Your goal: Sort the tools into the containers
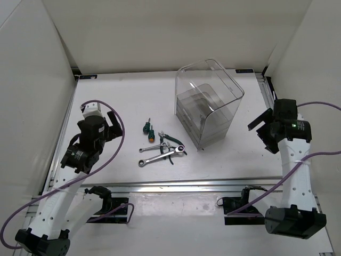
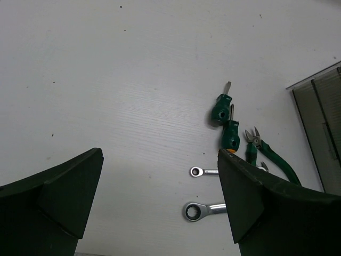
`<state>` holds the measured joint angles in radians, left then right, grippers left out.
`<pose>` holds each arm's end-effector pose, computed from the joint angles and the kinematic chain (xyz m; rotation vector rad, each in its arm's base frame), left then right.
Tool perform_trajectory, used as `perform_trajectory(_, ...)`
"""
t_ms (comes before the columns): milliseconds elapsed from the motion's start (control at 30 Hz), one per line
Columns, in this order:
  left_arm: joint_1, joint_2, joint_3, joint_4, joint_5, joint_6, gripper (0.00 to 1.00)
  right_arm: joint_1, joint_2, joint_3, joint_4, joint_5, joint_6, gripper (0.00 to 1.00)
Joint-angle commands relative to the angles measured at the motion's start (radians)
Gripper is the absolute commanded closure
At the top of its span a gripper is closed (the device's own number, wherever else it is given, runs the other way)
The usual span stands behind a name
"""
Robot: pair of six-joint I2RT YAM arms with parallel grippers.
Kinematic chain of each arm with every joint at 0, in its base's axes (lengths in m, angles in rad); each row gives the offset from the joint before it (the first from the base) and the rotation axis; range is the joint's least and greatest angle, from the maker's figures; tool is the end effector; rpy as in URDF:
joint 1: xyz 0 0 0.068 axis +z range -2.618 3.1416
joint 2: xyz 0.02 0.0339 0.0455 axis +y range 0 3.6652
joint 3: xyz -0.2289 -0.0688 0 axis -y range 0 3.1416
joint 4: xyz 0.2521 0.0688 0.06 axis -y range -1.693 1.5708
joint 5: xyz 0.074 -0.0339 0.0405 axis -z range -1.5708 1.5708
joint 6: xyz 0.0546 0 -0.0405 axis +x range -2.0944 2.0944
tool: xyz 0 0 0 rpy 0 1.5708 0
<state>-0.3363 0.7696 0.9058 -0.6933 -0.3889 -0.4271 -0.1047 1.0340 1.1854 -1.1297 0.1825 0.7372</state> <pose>0.1984 -0.0474 0.3006 -0.3201 2.0577 -0.0498 0.2122 -0.0323 0.3016 1.0957 2.2749 0.0201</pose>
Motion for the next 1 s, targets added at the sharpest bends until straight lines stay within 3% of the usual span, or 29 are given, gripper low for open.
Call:
perform_trajectory(0,-0.004,-0.033,-0.004,-0.022,-0.035,0.01,0.01,-0.007,0.009,0.144,-0.091,0.046,-0.004,0.01)
perform_trajectory(200,-0.006,0.016,0.039,0.043,0.151,0.053,0.01,-0.013,0.15,0.471,-0.083,0.078,-0.123,0.01)
perform_trajectory(300,-0.004,0.056,0.077,0.107,0.272,-0.008,0.01,-0.018,0.144,0.497,0.04,-0.053,-0.191,0.01)
perform_trajectory(333,-0.006,0.083,0.088,0.174,0.356,-0.025,0.01,-0.018,0.132,0.49,0.153,-0.157,-0.203,0.01)
perform_trajectory(433,-0.004,0.163,0.097,0.349,0.523,-0.158,0.01,-0.016,0.107,0.43,0.332,-0.292,-0.191,0.1)
perform_trajectory(533,0.006,0.276,0.09,0.56,0.732,-0.3,0.01,-0.016,0.132,0.428,0.412,-0.377,-0.194,0.32)
perform_trajectory(567,0.014,0.31,0.087,0.625,0.866,-0.329,0.01,-0.015,0.153,0.451,0.418,-0.388,-0.209,0.37)
perform_trajectory(600,0.014,0.353,0.082,0.687,0.922,-0.401,0.01,-0.015,0.168,0.459,0.421,-0.396,-0.219,0.49)
perform_trajectory(667,0.014,0.488,0.079,0.863,1.063,-0.487,0.01,-0.015,0.202,0.47,0.445,-0.432,-0.243,0.65)
perform_trajectory(700,0.01,0.531,0.079,0.926,1.1,-0.569,0.01,-0.015,0.212,0.468,0.455,-0.448,-0.246,0.77)
perform_trajectory(800,-0.009,0.669,0.076,1.104,1.15,-0.654,0.01,-0.018,0.242,0.447,0.498,-0.459,-0.228,0.99)
perform_trajectory(967,-0.023,0.831,0.1,1.236,1.147,-0.772,0.01,-0.016,0.255,0.382,0.614,-0.445,-0.148,1.0)
